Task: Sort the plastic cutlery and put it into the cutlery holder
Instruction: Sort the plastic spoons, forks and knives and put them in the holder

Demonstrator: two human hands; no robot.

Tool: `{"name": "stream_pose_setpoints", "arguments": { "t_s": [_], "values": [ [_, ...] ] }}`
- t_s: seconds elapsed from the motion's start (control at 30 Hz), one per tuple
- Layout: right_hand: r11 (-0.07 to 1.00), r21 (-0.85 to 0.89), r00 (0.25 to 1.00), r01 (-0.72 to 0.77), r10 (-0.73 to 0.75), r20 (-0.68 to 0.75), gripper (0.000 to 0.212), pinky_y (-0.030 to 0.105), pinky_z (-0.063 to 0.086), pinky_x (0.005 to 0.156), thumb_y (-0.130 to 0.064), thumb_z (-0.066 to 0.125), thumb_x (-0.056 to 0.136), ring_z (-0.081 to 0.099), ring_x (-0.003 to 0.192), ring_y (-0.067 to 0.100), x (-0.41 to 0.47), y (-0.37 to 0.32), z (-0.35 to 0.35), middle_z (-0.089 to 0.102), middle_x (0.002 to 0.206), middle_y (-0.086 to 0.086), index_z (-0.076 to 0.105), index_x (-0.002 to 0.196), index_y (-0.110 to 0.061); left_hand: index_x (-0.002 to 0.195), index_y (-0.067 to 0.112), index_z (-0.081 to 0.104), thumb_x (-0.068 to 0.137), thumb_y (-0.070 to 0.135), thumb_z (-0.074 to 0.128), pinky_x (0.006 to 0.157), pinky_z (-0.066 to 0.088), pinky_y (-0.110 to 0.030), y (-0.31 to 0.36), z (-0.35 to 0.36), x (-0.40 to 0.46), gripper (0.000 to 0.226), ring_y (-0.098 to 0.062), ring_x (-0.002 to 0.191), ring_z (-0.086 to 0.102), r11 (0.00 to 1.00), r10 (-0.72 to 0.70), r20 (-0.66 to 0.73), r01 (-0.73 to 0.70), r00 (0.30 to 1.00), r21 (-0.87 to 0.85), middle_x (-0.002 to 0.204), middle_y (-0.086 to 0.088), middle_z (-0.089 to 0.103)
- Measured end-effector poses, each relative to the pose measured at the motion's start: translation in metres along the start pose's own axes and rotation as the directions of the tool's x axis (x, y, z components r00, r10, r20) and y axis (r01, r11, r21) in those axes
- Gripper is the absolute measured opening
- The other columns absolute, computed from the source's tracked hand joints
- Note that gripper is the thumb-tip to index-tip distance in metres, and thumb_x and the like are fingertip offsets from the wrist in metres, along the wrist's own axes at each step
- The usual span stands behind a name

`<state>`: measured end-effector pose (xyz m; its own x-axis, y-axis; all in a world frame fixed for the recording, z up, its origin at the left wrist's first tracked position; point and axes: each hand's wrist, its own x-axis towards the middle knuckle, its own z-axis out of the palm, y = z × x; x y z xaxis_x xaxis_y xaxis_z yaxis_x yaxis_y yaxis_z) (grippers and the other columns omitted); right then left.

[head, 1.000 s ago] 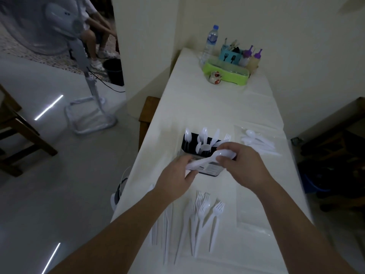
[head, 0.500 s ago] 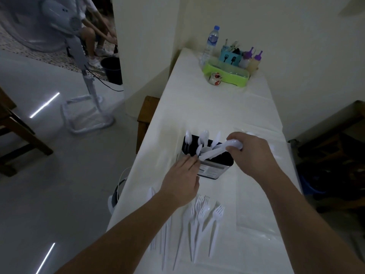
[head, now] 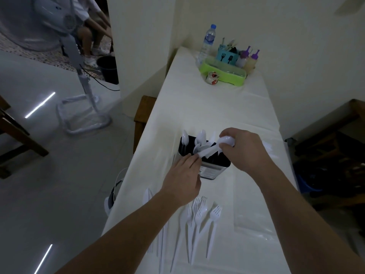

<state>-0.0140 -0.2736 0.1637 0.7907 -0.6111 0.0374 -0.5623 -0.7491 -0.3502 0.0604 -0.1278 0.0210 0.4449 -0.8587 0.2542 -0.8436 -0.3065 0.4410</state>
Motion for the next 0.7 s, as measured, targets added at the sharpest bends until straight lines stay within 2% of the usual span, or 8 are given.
{"name": "stream_pose_setpoints", "arguments": {
  "t_s": [0.07,0.17,0.27,0.33,0.53,0.7],
  "values": [
    [1.0,0.025,1.0,0.01,-0.009,-0.005,0.017,0.017,0.037,0.054,-0.017,0.057,0.087,0.054,0.061,0.011,0.001,-0.001,0.001,0.067,0.074,0.0,0.068,0.099,-0.022,0.143,0.006,0.046,0.091,0.02,0.051,0.116,0.033,-0.039,-0.001,0.0,0.002,0.054,-0.025,0.137,0.042,1.0,-0.004,-0.005,0.004,1.0,-0.019,0.145,-0.009,0.05],
    [0.999,0.048,1.0,-0.003,0.004,-0.012,0.018,0.022,0.039,0.056,-0.018,0.057,0.087,0.057,0.067,0.016,0.004,-0.006,-0.001,0.068,0.077,0.002,0.068,0.1,-0.023,0.142,0.006,0.047,0.09,0.017,0.052,0.115,0.033,-0.034,-0.001,0.0,0.003,0.054,-0.024,0.135,0.044,0.996,-0.025,-0.033,0.022,0.999,-0.088,0.143,-0.008,0.052],
    [0.999,0.047,1.0,0.011,-0.011,-0.004,0.019,0.025,0.042,0.06,-0.017,0.056,0.087,0.06,0.071,0.019,0.006,-0.01,-0.002,0.068,0.078,0.002,0.068,0.102,-0.02,0.14,0.004,0.05,0.089,0.014,0.055,0.109,0.038,-0.032,-0.001,-0.001,0.005,0.052,-0.024,0.128,0.051,0.985,-0.069,-0.066,0.058,0.995,-0.16,0.138,-0.011,0.055],
    [0.999,0.049,1.0,0.01,-0.01,0.0,0.019,0.024,0.043,0.057,-0.016,0.056,0.087,0.06,0.07,0.019,0.008,-0.01,-0.002,0.067,0.076,0.002,0.068,0.102,-0.02,0.137,0.003,0.053,0.087,0.011,0.058,0.105,0.042,-0.032,-0.002,-0.001,0.005,0.051,-0.026,0.12,0.055,0.981,-0.083,-0.087,0.066,0.993,-0.181,0.133,-0.012,0.058],
    [0.996,0.082,0.998,-0.045,0.041,0.051,0.013,0.015,0.038,0.052,-0.018,0.056,0.089,0.056,0.063,0.007,0.014,0.009,0.014,0.065,0.074,-0.002,0.066,0.095,-0.022,0.137,0.006,0.052,0.088,0.019,0.05,0.112,0.038,-0.036,-0.005,0.0,0.008,0.05,-0.023,0.125,0.049,0.998,-0.029,-0.011,0.028,1.0,-0.06,0.134,-0.008,0.057],
    [0.996,0.072,0.996,-0.059,0.053,0.077,0.016,0.017,0.037,0.053,-0.016,0.056,0.088,0.058,0.067,0.012,0.019,0.015,0.028,0.061,0.072,-0.006,0.066,0.099,-0.021,0.129,0.007,0.059,0.082,0.021,0.051,0.102,0.046,-0.036,-0.007,0.0,0.01,0.049,-0.024,0.117,0.054,1.0,0.014,0.012,-0.015,1.0,0.013,0.128,-0.006,0.062]
  ]
}}
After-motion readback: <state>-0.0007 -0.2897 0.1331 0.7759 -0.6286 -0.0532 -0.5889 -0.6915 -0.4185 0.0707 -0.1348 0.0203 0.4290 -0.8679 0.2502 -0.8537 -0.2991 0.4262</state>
